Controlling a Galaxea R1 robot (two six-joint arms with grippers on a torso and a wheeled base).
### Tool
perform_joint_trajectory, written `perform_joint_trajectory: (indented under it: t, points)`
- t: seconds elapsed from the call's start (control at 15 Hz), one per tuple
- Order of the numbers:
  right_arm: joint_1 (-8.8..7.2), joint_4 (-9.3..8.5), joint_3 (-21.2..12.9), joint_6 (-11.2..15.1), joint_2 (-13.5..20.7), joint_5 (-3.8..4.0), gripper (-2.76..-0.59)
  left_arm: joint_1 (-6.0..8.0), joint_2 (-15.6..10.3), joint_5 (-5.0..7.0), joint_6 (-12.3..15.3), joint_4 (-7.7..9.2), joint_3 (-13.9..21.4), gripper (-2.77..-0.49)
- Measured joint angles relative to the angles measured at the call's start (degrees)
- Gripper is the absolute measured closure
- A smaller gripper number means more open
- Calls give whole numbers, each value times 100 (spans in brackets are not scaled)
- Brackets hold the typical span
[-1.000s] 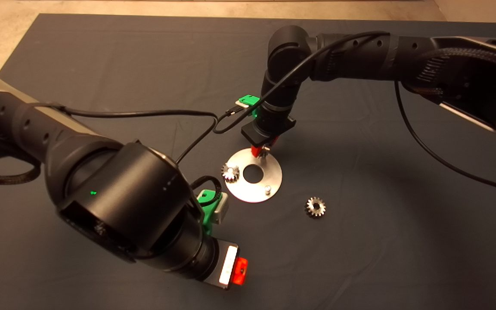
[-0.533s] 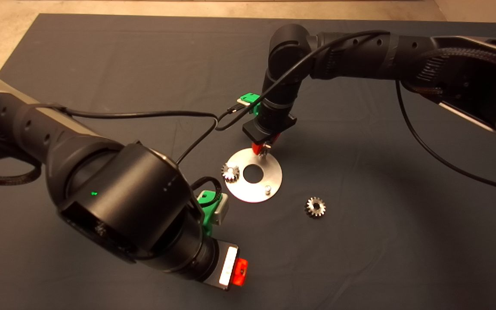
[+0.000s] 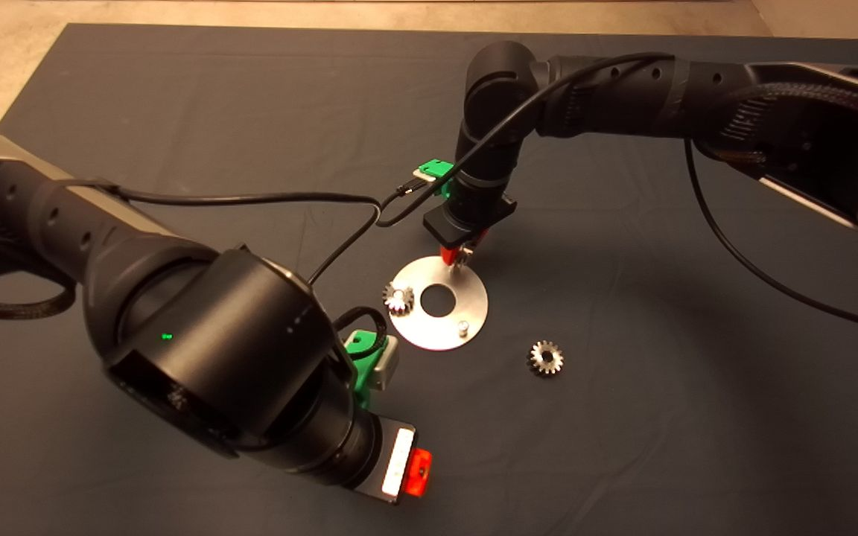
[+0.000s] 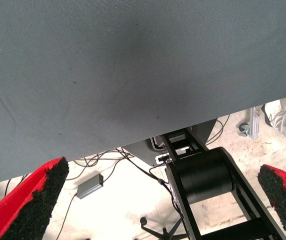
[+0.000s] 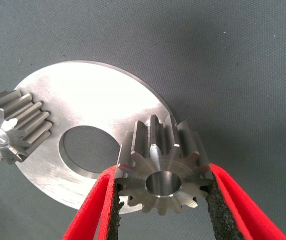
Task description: Install three planetary gears onto the carrier pins
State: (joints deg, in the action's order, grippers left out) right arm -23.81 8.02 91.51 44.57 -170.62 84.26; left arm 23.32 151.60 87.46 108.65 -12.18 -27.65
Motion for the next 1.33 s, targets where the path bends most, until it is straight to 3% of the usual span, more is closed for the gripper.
perform_joint_trajectory:
  t: [1.33]
  points:
    - [17,-9,134,7,-2,-28,-105,0,29,0,0,0,0,-275]
